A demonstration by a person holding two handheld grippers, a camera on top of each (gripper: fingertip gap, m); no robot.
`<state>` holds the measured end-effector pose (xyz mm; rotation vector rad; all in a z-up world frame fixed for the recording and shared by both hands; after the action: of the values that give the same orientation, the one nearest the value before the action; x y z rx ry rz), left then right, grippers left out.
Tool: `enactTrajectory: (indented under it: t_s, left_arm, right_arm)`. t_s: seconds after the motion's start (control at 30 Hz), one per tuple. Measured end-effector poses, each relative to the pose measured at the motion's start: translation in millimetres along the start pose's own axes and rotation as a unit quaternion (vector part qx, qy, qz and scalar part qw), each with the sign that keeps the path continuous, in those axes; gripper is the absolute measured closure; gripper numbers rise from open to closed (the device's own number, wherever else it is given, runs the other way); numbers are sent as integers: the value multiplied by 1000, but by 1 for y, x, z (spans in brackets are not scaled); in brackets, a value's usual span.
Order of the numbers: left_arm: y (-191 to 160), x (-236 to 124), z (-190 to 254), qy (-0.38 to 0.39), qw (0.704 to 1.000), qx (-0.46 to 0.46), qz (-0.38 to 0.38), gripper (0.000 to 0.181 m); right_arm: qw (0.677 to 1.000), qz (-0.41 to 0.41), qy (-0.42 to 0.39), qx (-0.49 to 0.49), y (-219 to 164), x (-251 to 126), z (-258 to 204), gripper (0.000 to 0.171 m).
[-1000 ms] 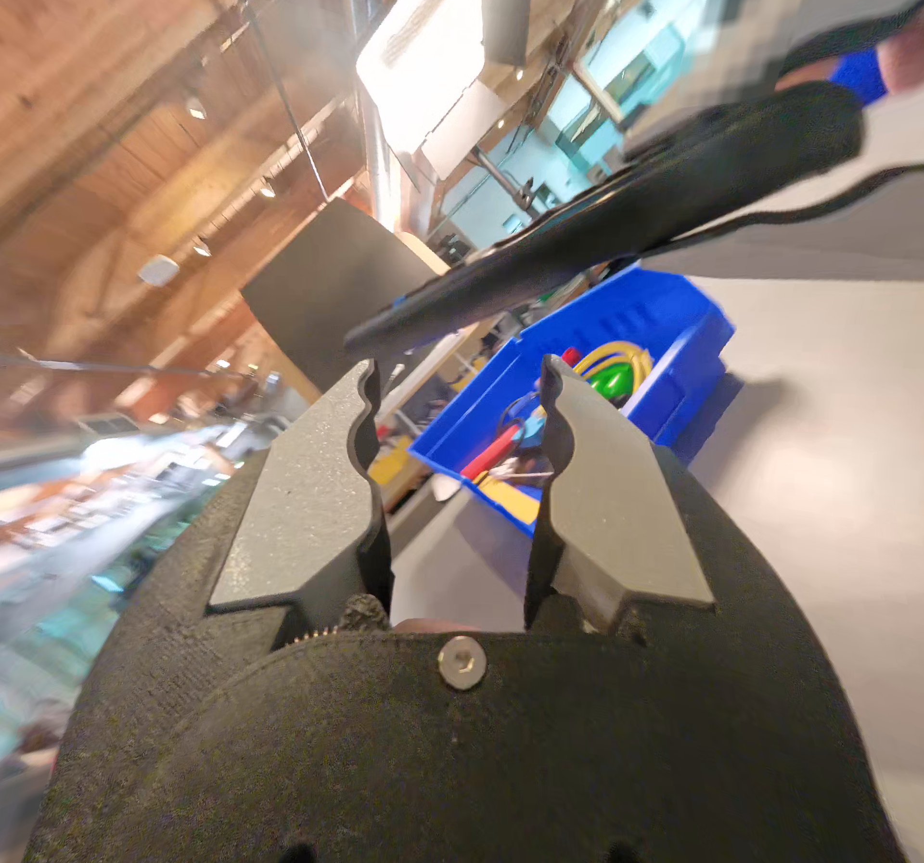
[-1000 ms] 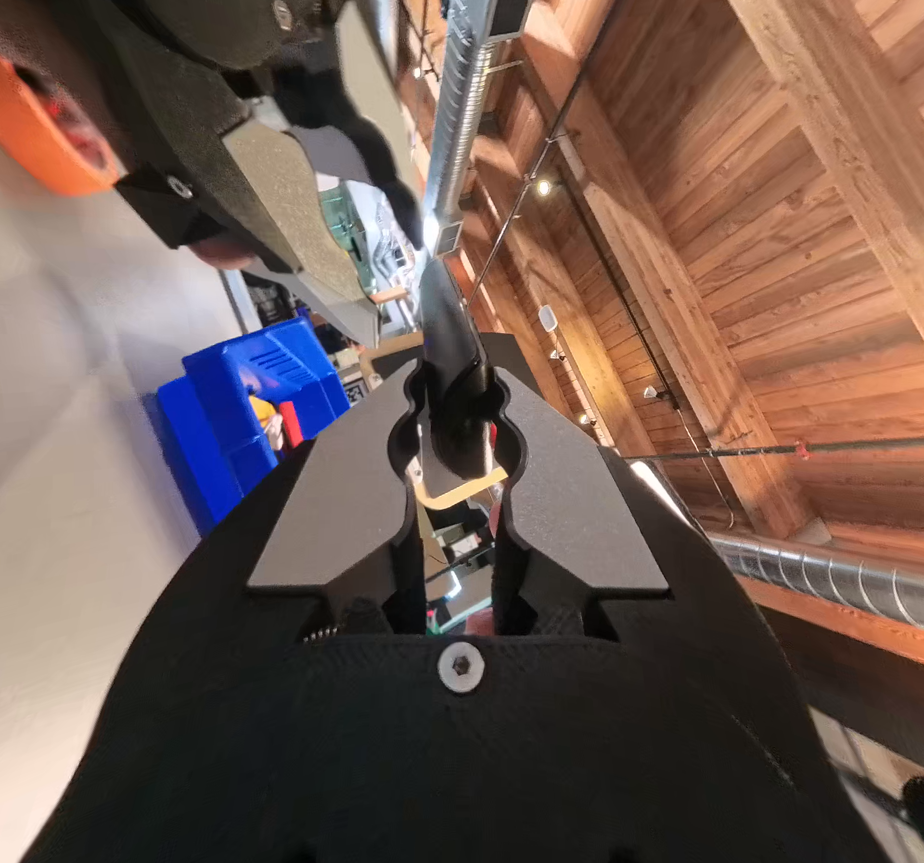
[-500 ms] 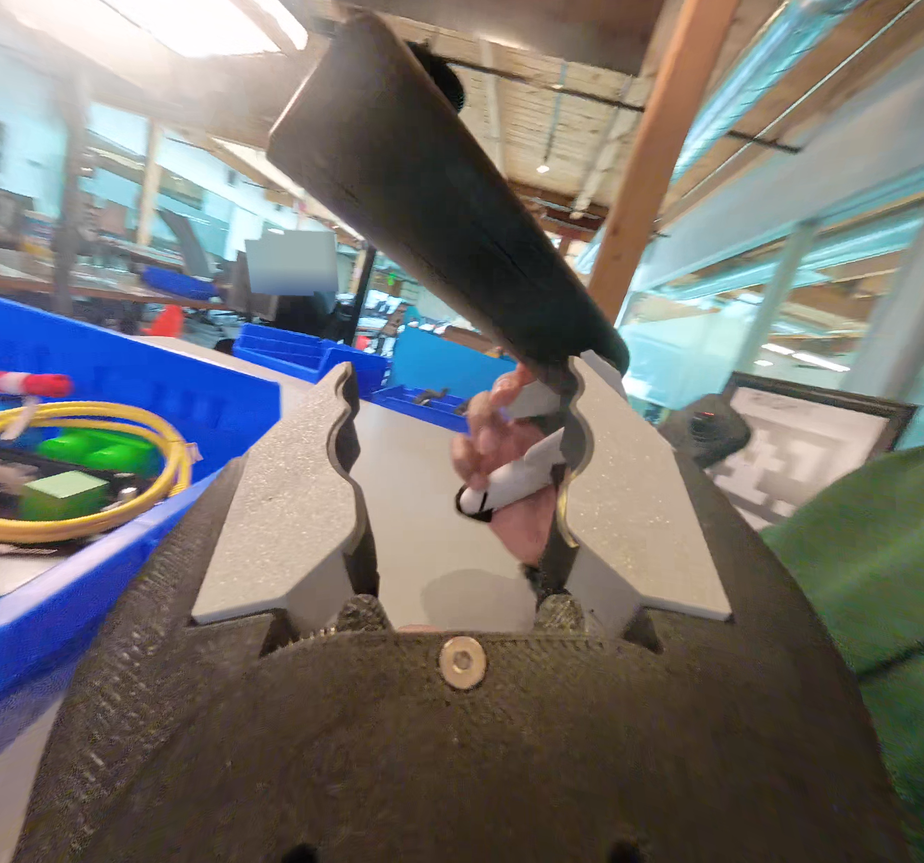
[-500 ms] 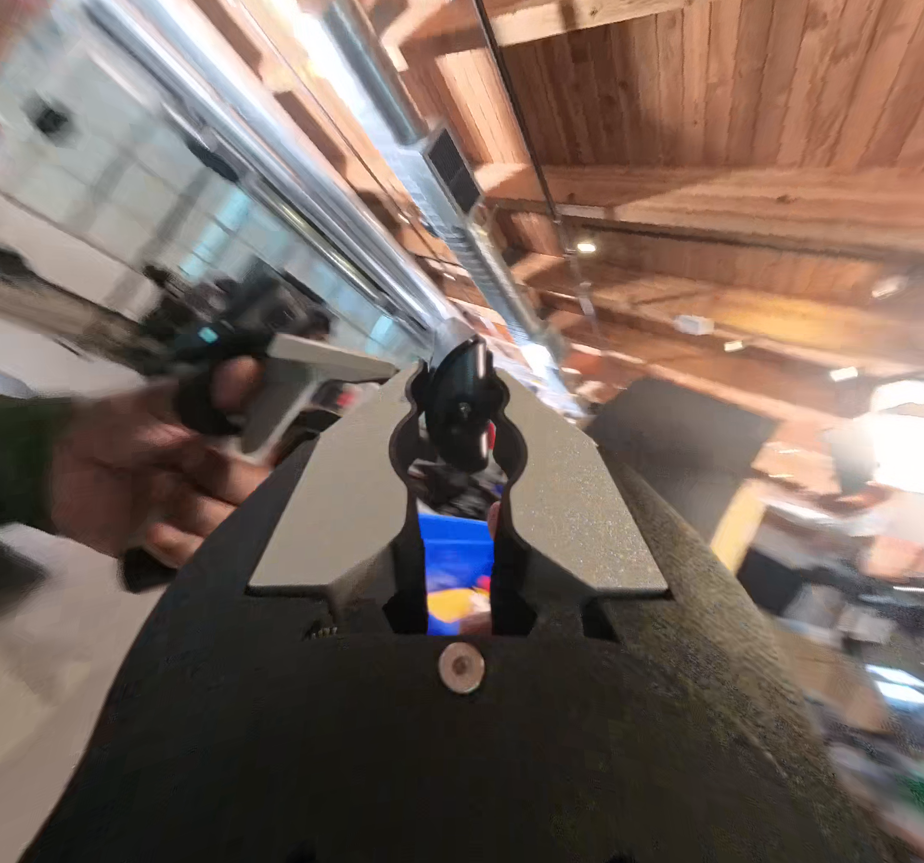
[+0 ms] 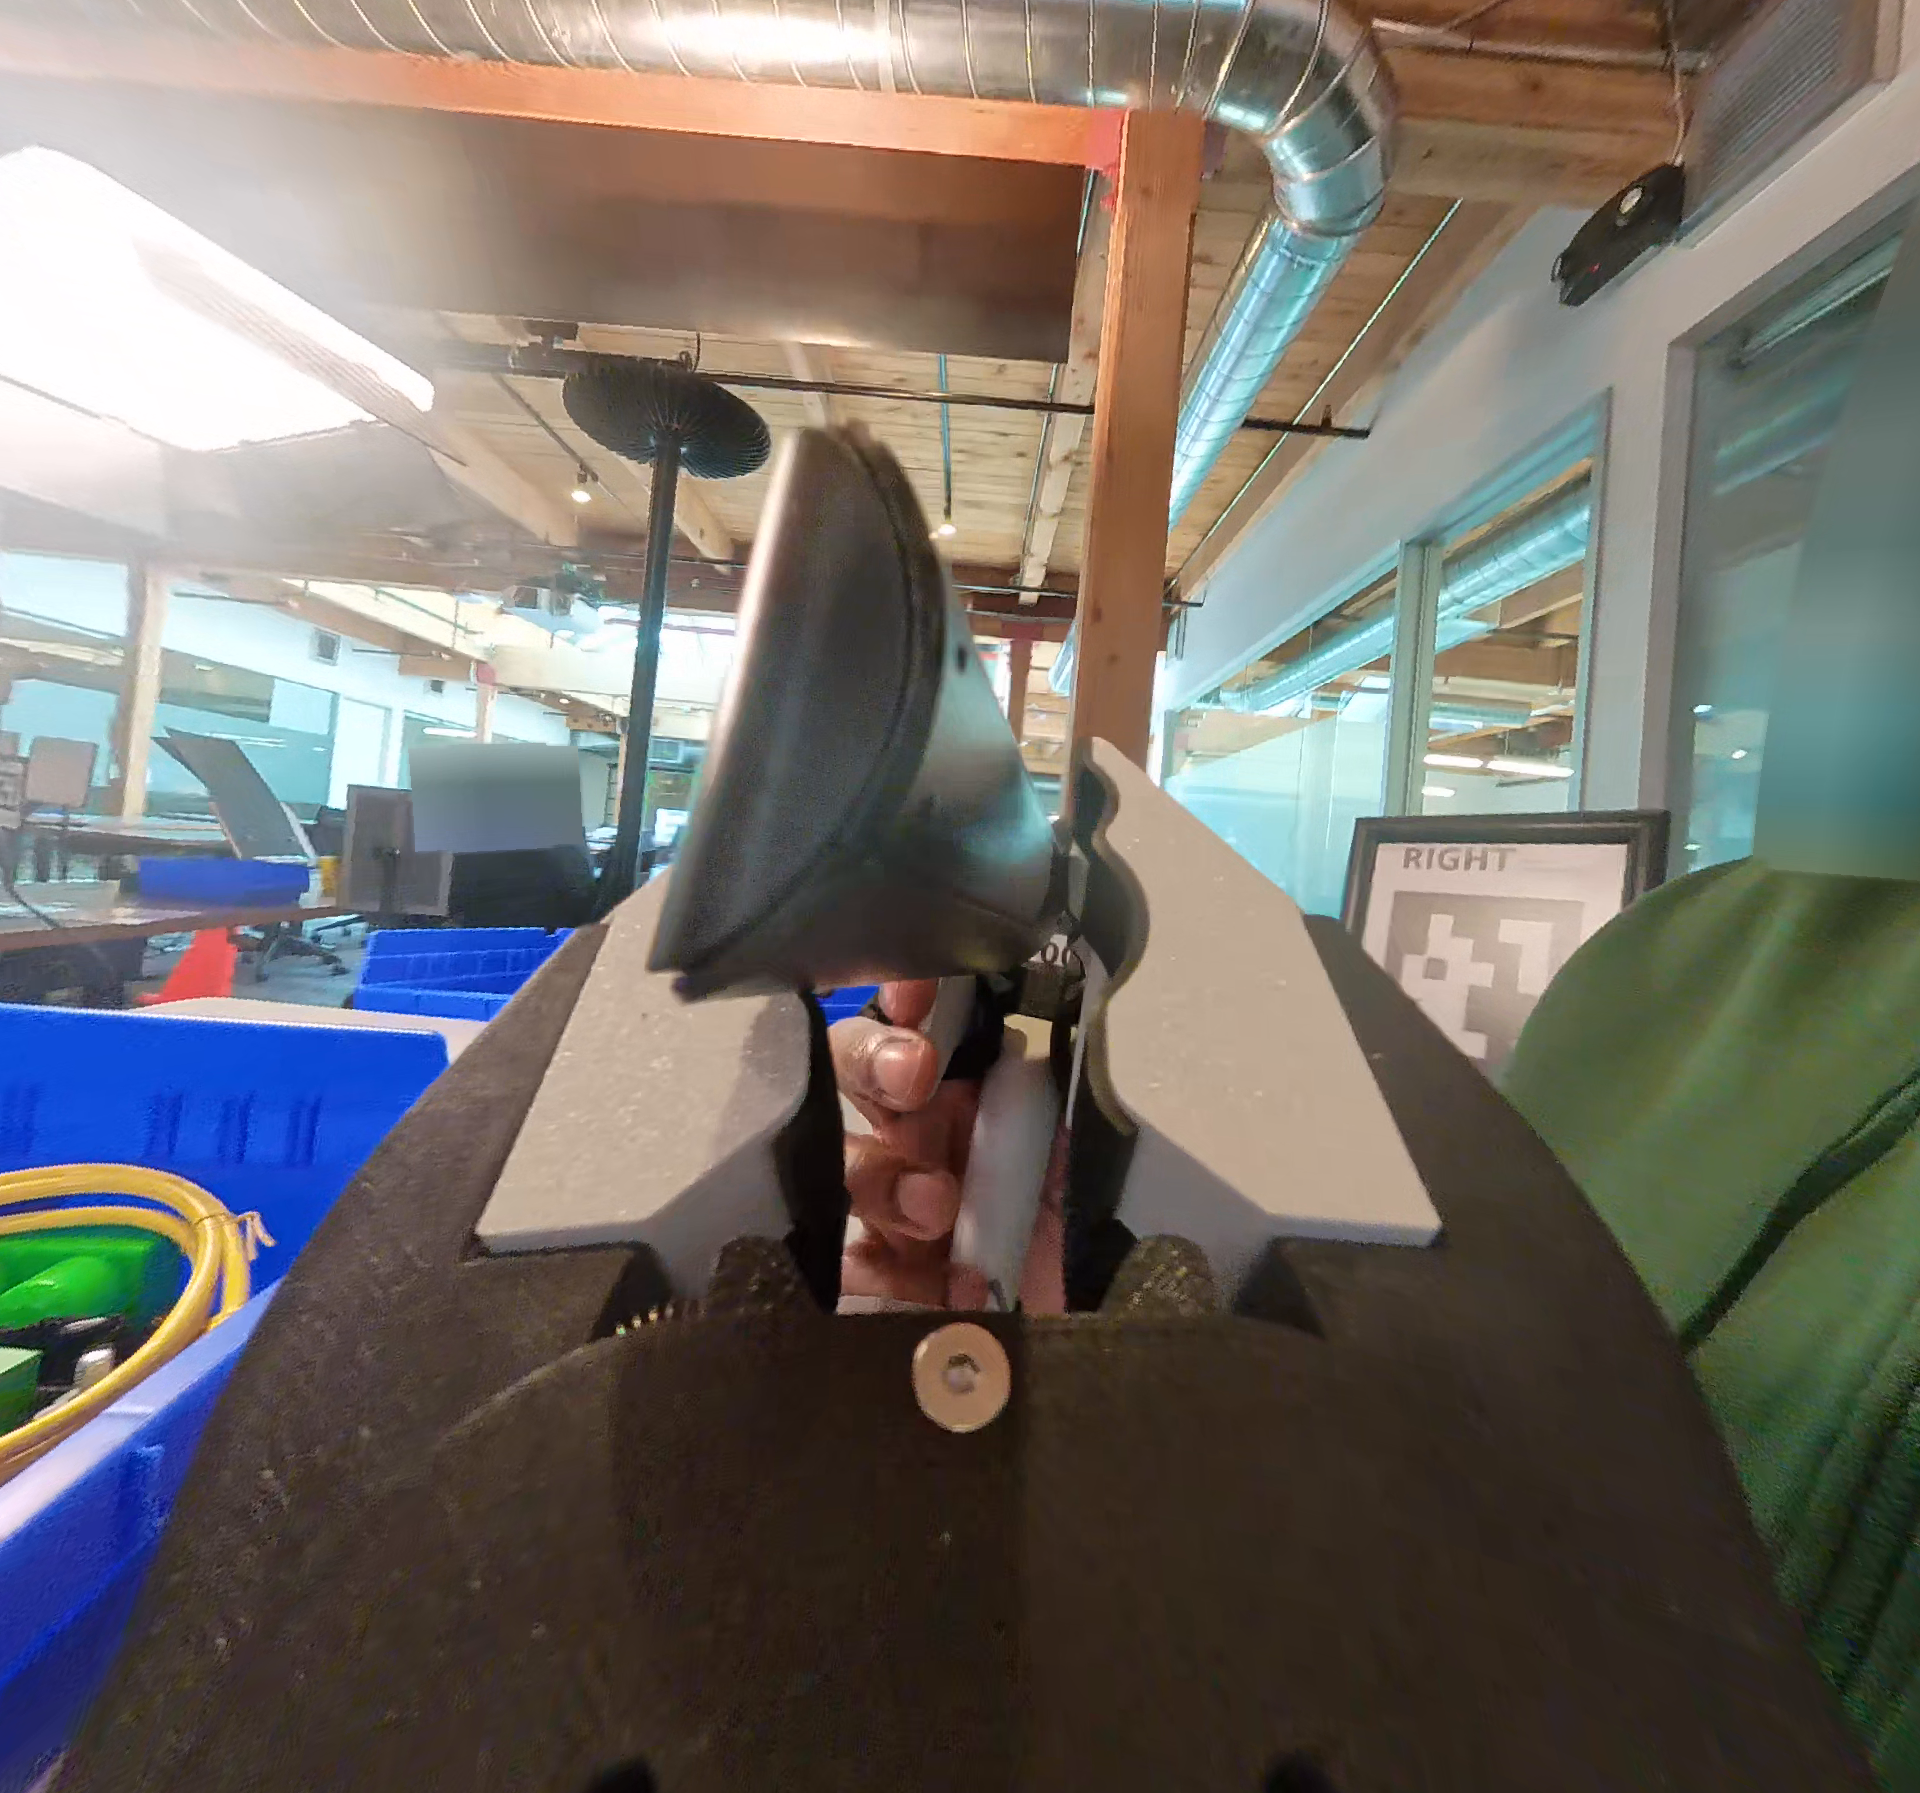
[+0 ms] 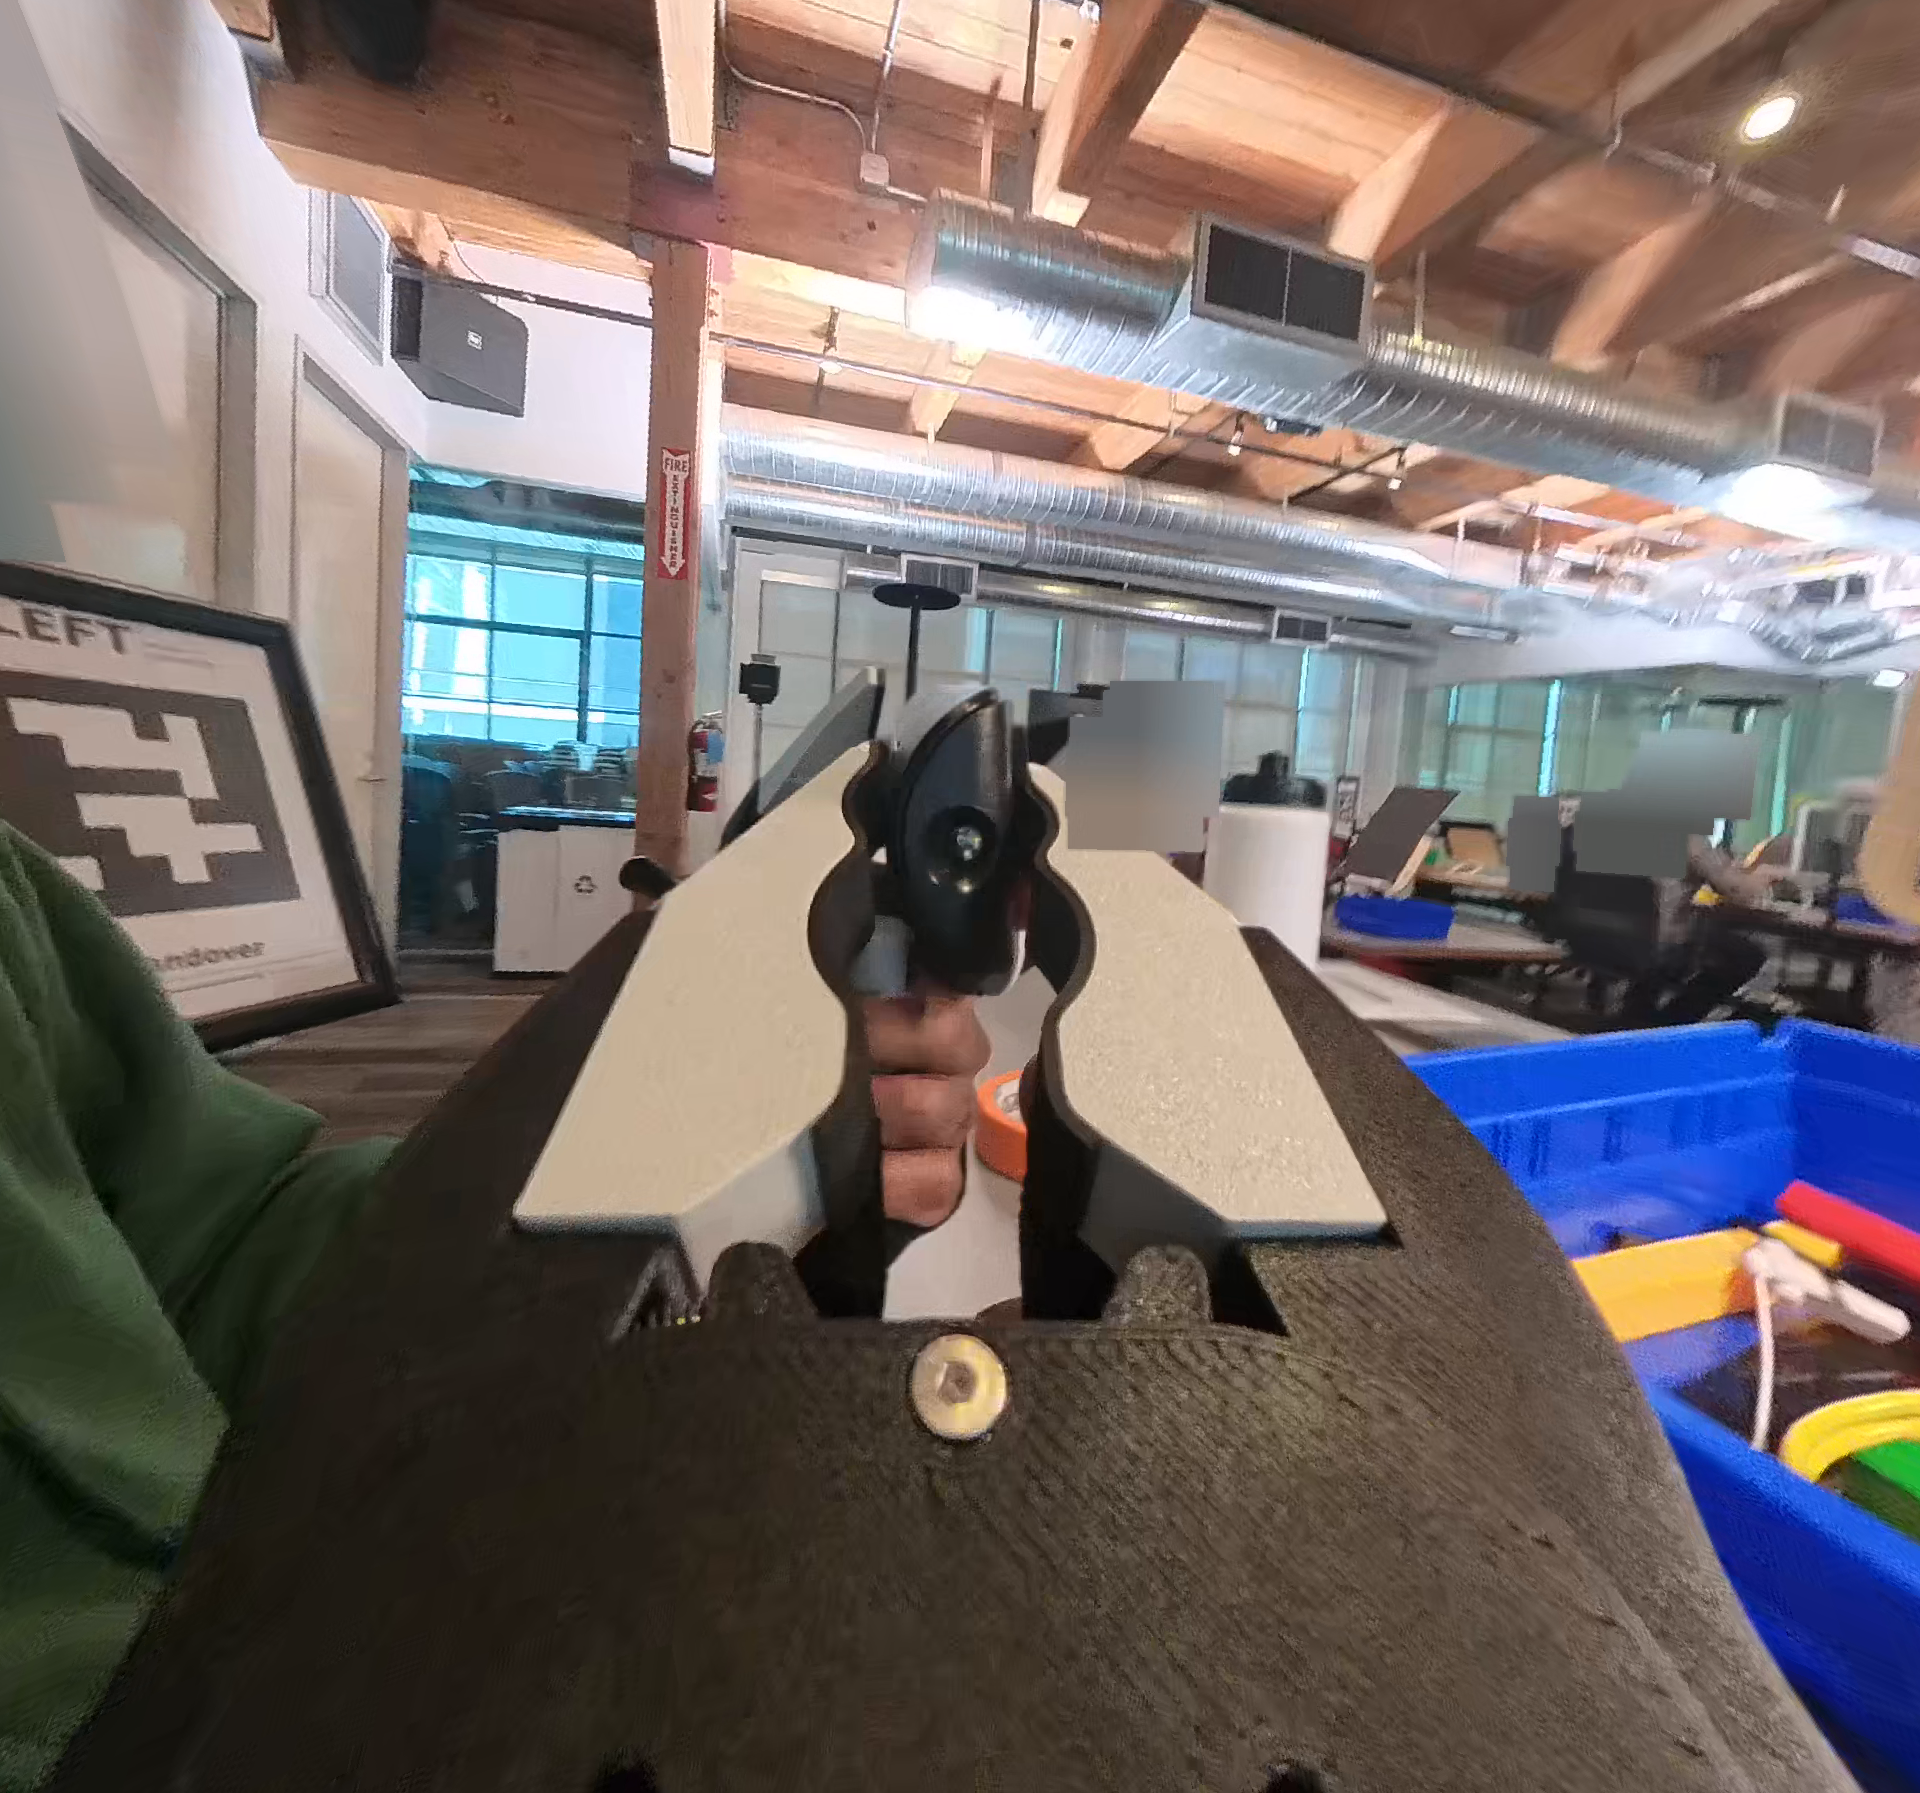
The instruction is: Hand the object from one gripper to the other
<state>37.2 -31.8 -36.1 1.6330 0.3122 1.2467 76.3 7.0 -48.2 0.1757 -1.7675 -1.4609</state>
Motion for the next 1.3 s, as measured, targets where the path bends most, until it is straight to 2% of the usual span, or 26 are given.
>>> enactTrajectory:
  t_s: [0.07, 0.17, 0.23, 0.3, 0.37, 0.5, 0.53, 0.6, 0.73, 0.87, 0.97, 1.13, 1.23, 1.3]
  left_arm:
    - [-1, 0, -3, 17, 1000, 20, -6, 149]
    - [-2, -1, -14, 62, 996, 63, -25, 149]
    - [-1, -3, -20, 96, 989, 104, -34, 154]
    - [3, -8, -30, 149, 977, 148, -39, 157]
    - [7, -15, -42, 204, 963, 173, -42, 157]
    - [0, -18, -51, 236, 951, 186, -77, 157]
    - [-7, -16, -52, 234, 949, 188, -100, 157]
    - [-19, -10, -49, 223, 946, 197, -131, 157]
    - [-41, 2, -33, 160, 948, 208, -181, 156]
    - [-63, 9, -17, 101, 946, 209, -228, 156]
    - [-64, 10, -15, 100, 940, 229, -232, 156]
    - [-65, 10, -16, 94, 950, 195, -227, 155]
    - [-62, 13, -11, 83, 954, 197, -208, 148]
    - [-61, 14, -10, 85, 952, 212, -202, 138]
  right_arm:
    - [999, -6, -13, 32, -3, 0, 9, 147]
    - [996, -31, -56, 65, -14, 0, 26, 141]
    - [990, -63, -122, 16, -22, -1, 42, 130]
    - [973, -86, -188, -103, -22, -5, 51, 128]
    - [933, -111, -242, -241, -20, -8, 54, 126]
    - [814, -166, -297, -470, -27, -5, 53, 107]
    - [788, -187, -296, -506, -33, -3, 52, 99]
    - [746, -223, -289, -557, -45, 0, 52, 96]
    - [686, -269, -294, -609, -56, 0, 58, 104]
    - [684, -285, -308, -598, -58, -5, 64, 118]
    - [689, -284, -309, -591, -58, -5, 64, 118]
    - [698, -288, -309, -578, -58, -7, 64, 119]
    - [717, -265, -316, -561, -51, -6, 61, 120]
    - [745, -243, -322, -532, -45, -7, 60, 121]
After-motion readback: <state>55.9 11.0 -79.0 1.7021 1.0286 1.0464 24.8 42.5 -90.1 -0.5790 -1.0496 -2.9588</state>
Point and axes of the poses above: each gripper's, where its closed fingertips meet, x out along the fingers, y out of its top, z = x × y across the jaws, the point moved 2 cm from there along -x, back along the fingers, and after that the axes turned 3 degrees about x, right-handed, at the moved point
